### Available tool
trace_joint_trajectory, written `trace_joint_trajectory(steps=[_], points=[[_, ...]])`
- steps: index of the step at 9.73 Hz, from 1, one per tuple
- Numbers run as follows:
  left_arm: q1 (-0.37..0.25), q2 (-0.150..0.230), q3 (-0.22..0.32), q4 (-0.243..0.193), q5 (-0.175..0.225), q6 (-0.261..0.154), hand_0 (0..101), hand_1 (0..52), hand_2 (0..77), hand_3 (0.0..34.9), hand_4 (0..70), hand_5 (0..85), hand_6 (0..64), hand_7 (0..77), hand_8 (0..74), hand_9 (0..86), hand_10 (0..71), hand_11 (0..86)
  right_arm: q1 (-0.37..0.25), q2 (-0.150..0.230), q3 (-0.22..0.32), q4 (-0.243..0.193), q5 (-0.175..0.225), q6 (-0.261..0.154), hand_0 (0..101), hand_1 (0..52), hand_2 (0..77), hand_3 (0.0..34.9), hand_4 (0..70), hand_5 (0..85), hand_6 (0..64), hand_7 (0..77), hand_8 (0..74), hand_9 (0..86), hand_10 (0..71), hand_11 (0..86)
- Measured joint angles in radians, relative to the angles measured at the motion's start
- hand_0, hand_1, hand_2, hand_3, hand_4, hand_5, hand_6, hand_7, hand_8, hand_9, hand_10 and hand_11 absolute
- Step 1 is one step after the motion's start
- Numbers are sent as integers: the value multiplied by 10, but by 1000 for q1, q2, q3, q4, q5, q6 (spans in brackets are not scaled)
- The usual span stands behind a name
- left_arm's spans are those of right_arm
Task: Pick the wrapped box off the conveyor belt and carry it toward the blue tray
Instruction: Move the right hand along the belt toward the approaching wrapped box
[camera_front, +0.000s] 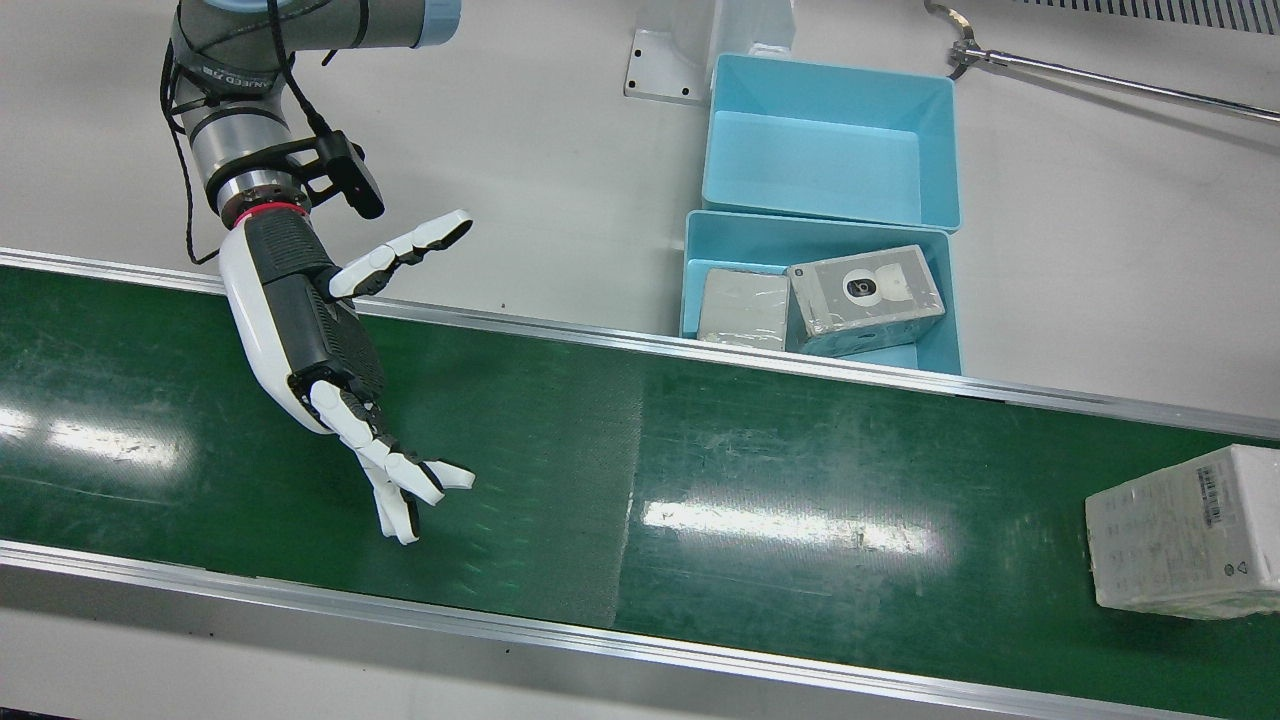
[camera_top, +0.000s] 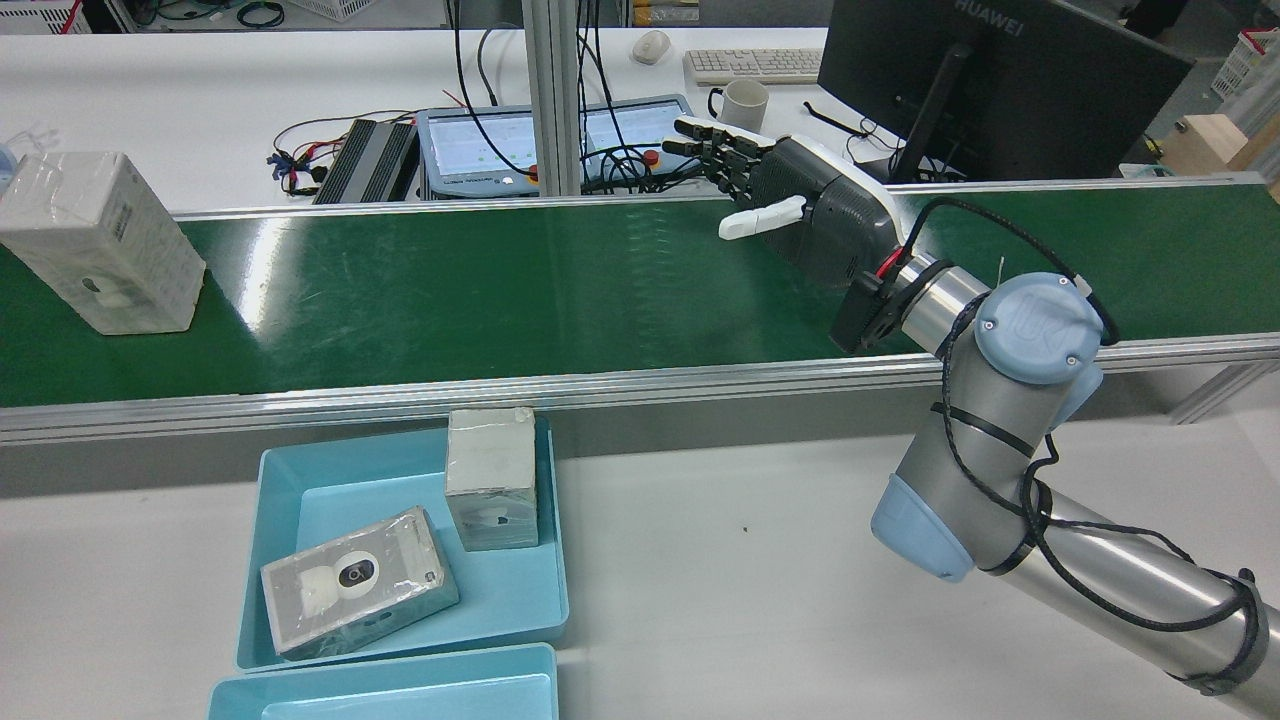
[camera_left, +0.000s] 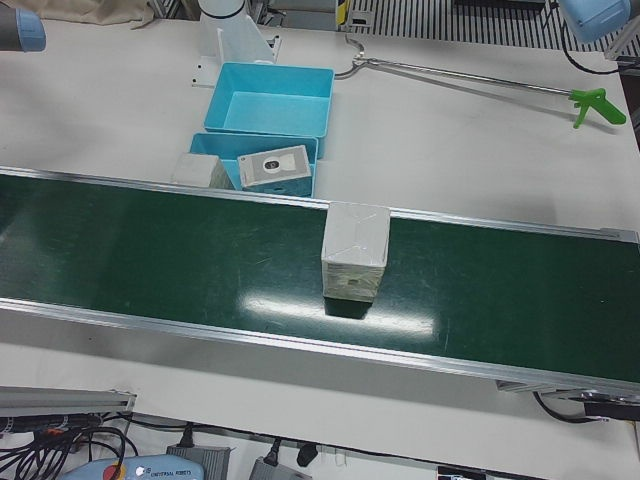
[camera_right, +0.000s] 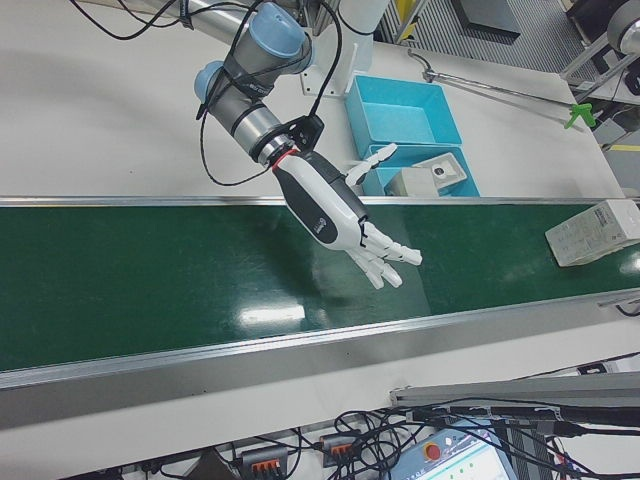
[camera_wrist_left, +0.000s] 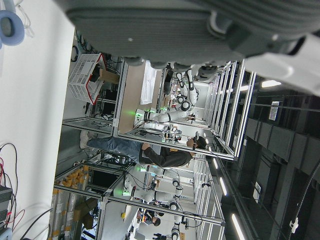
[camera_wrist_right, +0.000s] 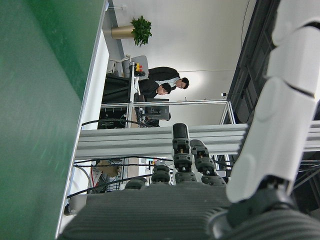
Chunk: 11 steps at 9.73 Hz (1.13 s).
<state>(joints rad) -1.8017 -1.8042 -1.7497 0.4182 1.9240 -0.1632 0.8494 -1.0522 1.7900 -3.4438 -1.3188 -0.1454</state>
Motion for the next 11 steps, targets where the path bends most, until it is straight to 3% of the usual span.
trace_joint_trajectory(steps=[1,3,11], points=[[0,0,0,0,0,0,0,0,5,0,0,11,5,5,5,0,0,5,0,0,0,0,1,1,433,76,87,0,136,109,82,213,33,49,0,11],[0,0,0,0,0,0,0,0,11,0,0,11,5,5,5,0,0,5,0,0,0,0,0,2,432,87,60,0,136,109,82,213,44,65,0,11],[0,0,0,0,0,0,0,0,11,0,0,11,5,5,5,0,0,5,8,0,-16,0,0,16,443,93,82,0,136,104,93,224,55,71,0,11]])
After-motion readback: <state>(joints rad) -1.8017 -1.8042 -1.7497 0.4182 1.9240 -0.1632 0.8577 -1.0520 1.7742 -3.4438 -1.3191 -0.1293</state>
